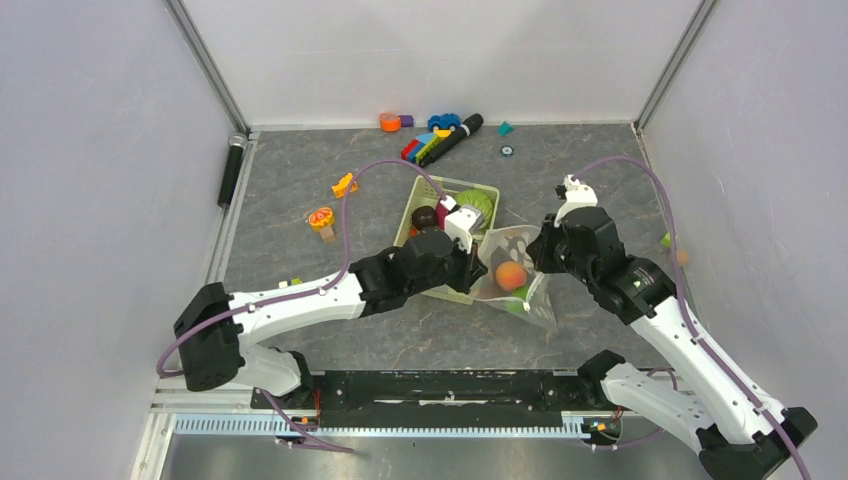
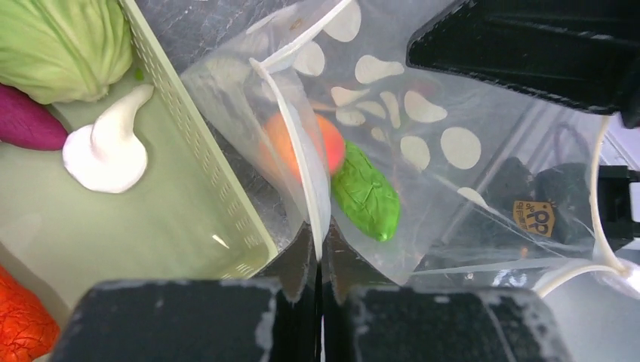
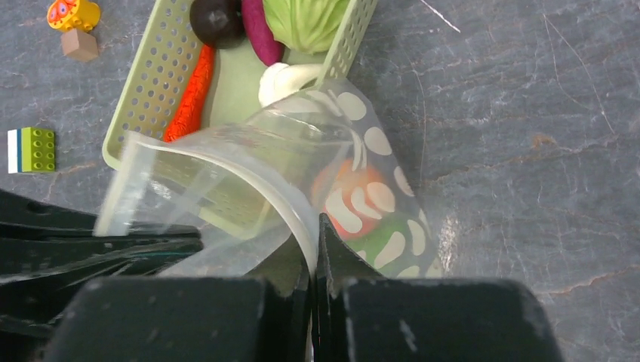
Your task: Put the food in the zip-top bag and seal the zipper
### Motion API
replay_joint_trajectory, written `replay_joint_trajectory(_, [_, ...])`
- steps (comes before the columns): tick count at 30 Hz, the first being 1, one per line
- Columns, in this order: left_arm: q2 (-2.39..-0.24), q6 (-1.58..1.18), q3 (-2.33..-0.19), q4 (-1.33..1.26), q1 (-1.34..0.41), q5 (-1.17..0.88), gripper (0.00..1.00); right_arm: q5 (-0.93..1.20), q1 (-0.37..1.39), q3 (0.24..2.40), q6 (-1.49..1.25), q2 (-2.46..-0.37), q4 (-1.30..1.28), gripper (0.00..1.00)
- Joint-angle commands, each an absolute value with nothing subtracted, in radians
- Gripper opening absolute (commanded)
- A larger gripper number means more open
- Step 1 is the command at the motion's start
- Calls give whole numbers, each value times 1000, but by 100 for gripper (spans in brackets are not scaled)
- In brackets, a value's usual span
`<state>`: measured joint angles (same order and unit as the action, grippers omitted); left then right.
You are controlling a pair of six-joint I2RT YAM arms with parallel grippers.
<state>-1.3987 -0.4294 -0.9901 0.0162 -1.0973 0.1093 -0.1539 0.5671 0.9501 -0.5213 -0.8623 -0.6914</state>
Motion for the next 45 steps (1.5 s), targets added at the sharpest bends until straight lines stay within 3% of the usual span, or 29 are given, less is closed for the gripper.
replay_joint_trajectory(1, [-1309, -436, -995, -52, -1103, 104, 2, -167, 553, 905, -566, -835, -710, 4])
replay_joint_trajectory(8, [-1372, -419, -1122, -20, -1103, 78, 2, -306, 548, 901, -424, -853, -821, 18])
replay_joint_trajectory(11, [-1452, -426, -1210, 54, -1104, 117, 2, -368, 548, 940, -383, -832, -869, 36])
replay_joint_trajectory(16, [-1572, -435, -1316, 95, -1102, 142, 2, -409, 547, 997, -293, -778, -874, 76])
replay_joint_trajectory(20, [-1632, -438, -1383, 137, -1102, 121, 2, -406, 548, 1029, -244, -760, -866, 83])
replay_joint_trajectory(25, [-1617, -431, -1373, 126, -1103, 88, 2, -372, 547, 1000, -220, -754, -836, 73])
replay_joint_trajectory(31, [-1574, -410, -1339, 115, -1102, 73, 2, -368, 547, 967, -225, -787, -827, 71])
replay_joint_trajectory(39, [-1538, -378, -1319, 160, -1103, 127, 8, -481, 548, 990, -271, -831, -876, 3])
replay_joint_trajectory(45, [-1519, -375, -1281, 243, -1097, 381, 15, -710, 544, 1028, -317, -863, -1002, 0])
